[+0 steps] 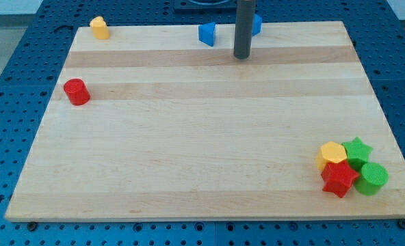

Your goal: Adjust the blue triangle to the top center

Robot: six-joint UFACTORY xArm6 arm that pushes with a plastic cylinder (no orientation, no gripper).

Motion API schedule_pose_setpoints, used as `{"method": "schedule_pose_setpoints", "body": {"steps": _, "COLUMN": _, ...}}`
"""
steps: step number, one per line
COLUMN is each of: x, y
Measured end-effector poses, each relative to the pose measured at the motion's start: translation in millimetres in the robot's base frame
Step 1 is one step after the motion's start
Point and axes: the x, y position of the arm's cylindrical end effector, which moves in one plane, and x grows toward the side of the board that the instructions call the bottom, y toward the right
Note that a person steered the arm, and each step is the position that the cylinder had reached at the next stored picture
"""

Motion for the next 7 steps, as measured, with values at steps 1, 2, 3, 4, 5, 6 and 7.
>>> {"method": "schedule_pose_setpoints", "body": {"steps": 1, "x": 3.0, "y": -17.0}}
{"method": "schedule_pose_setpoints", "body": {"steps": 2, "x": 10.5, "y": -97.4}}
{"method": "schedule_pose_setpoints", "body": {"steps": 3, "x": -26.7, "y": -165.6}}
{"method": "schedule_pose_setpoints", "body": {"steps": 4, "x": -77.3, "y": -178.4}}
{"method": "schedule_pose_setpoints", "body": {"steps": 5, "x": -91.0, "y": -161.9}}
{"method": "schedule_pose_setpoints", "body": {"steps": 6, "x": -87.9, "y": -91.9}}
{"method": "schedule_pose_setpoints", "body": {"steps": 7, "x": -86.1, "y": -35.4}}
